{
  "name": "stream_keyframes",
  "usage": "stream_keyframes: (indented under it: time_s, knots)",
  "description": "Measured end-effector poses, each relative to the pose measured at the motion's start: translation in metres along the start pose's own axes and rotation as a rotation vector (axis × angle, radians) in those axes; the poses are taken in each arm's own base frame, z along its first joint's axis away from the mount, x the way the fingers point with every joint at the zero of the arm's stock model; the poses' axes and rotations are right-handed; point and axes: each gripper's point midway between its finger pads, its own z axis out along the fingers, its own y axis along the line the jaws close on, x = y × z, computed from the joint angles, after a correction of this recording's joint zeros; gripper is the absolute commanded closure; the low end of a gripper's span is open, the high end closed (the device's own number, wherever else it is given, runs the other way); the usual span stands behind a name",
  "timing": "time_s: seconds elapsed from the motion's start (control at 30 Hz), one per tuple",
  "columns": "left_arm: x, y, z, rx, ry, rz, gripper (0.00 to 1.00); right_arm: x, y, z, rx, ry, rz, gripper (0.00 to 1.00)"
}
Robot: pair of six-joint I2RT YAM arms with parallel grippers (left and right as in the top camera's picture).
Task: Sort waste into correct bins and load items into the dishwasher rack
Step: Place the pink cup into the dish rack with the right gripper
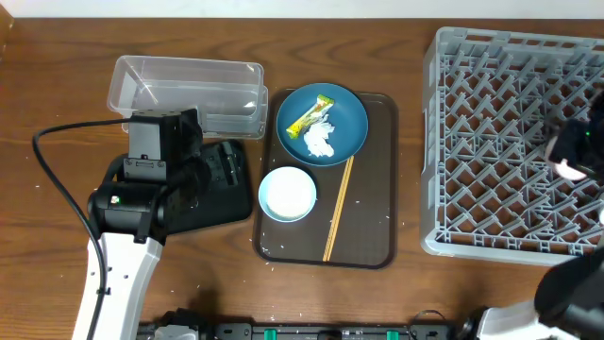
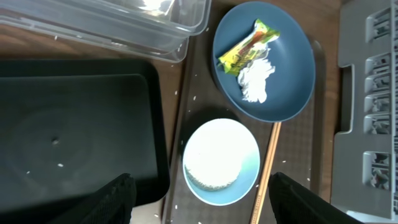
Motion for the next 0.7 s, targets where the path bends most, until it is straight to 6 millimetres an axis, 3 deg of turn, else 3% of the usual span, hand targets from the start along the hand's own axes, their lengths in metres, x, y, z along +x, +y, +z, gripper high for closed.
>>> stream_keyframes:
  time_s: [0.13,0.2,0.27,0.4,0.43,0.7]
  knots:
    - [0.000,0.001,0.000,-0.004,0.001,0.000,0.29,0.000,-0.017,0.023,0.018,0.067,0.056,0.98]
    - [0.000,0.001,0.000,-0.004,0.001,0.000,0.28,-0.001,-0.021,0.030,0.018,0.080,0.078,0.91]
    - [0.000,0.001,0.000,-0.005,0.001,0.000,0.28,-0.003,-0.025,0.036,0.013,0.088,0.095,0.56]
    - [0.000,0.001,0.000,-0.007,0.000,0.000,0.25,-0.004,-0.024,0.042,0.004,0.098,0.106,0.07]
    - [0.000,0.001,0.000,-0.007,0.000,0.001,0.24,-0.004,-0.023,0.043,-0.003,0.099,0.110,0.01]
    - [0.000,0.001,0.000,-0.007,0.001,0.003,0.24,-0.006,-0.011,0.035,-0.075,0.102,0.113,0.01]
